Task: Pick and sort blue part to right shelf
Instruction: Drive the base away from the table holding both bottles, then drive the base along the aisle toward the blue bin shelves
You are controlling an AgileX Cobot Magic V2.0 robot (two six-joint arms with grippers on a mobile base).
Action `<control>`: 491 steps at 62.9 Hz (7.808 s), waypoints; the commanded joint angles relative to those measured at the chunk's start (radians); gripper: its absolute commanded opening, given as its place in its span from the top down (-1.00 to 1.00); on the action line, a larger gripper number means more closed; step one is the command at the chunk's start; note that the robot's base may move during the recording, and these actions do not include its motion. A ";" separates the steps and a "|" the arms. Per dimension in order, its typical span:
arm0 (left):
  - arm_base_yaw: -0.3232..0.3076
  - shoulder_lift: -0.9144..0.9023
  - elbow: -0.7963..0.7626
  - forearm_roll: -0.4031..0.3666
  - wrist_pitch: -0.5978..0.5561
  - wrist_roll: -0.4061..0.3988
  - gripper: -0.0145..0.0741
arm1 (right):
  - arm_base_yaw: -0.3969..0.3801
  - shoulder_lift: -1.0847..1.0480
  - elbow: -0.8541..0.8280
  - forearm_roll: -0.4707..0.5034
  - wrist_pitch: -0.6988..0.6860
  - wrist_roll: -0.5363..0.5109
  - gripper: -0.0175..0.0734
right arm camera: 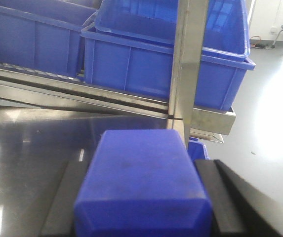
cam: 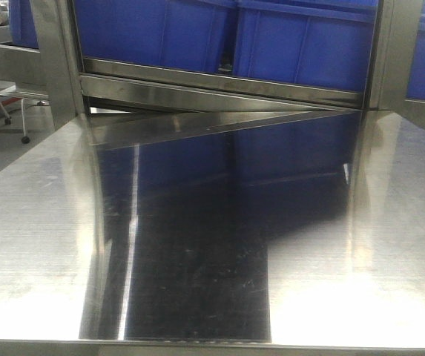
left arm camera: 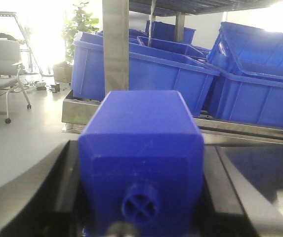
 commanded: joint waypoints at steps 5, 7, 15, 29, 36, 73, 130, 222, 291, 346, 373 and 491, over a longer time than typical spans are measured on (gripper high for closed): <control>0.000 0.010 -0.027 -0.012 -0.093 -0.010 0.08 | -0.005 0.005 -0.030 -0.013 -0.090 0.001 -0.31; 0.000 0.010 -0.027 -0.012 -0.093 -0.010 0.08 | -0.005 0.005 -0.030 -0.013 -0.090 0.001 -0.31; 0.000 0.010 -0.027 -0.012 -0.093 -0.010 0.08 | -0.005 0.005 -0.030 -0.013 -0.090 0.001 -0.31; 0.000 0.010 -0.027 -0.012 -0.093 -0.010 0.08 | -0.005 0.005 -0.030 -0.013 -0.090 0.001 -0.31; 0.000 0.010 -0.027 -0.012 -0.093 -0.010 0.08 | -0.005 0.005 -0.030 -0.013 -0.090 0.001 -0.31; 0.000 0.010 -0.027 -0.012 -0.093 -0.010 0.08 | -0.005 0.005 -0.030 -0.013 -0.090 0.001 -0.31; 0.000 0.010 -0.027 -0.012 -0.093 -0.010 0.08 | -0.005 0.005 -0.030 -0.013 -0.090 0.001 -0.31; 0.000 0.010 -0.027 -0.012 -0.093 -0.010 0.08 | -0.005 0.005 -0.030 -0.013 -0.090 0.001 -0.31; 0.000 0.010 -0.027 -0.012 -0.093 -0.010 0.08 | -0.005 0.005 -0.030 -0.013 -0.090 0.001 -0.31; 0.000 0.010 -0.027 -0.012 -0.093 -0.010 0.08 | -0.005 0.005 -0.030 -0.013 -0.090 0.001 -0.31; 0.000 0.010 -0.027 -0.012 -0.093 -0.010 0.08 | -0.005 0.005 -0.030 -0.013 -0.090 0.001 -0.31; 0.000 0.011 -0.027 -0.012 -0.093 -0.010 0.08 | -0.005 0.005 -0.030 -0.013 -0.090 0.001 -0.31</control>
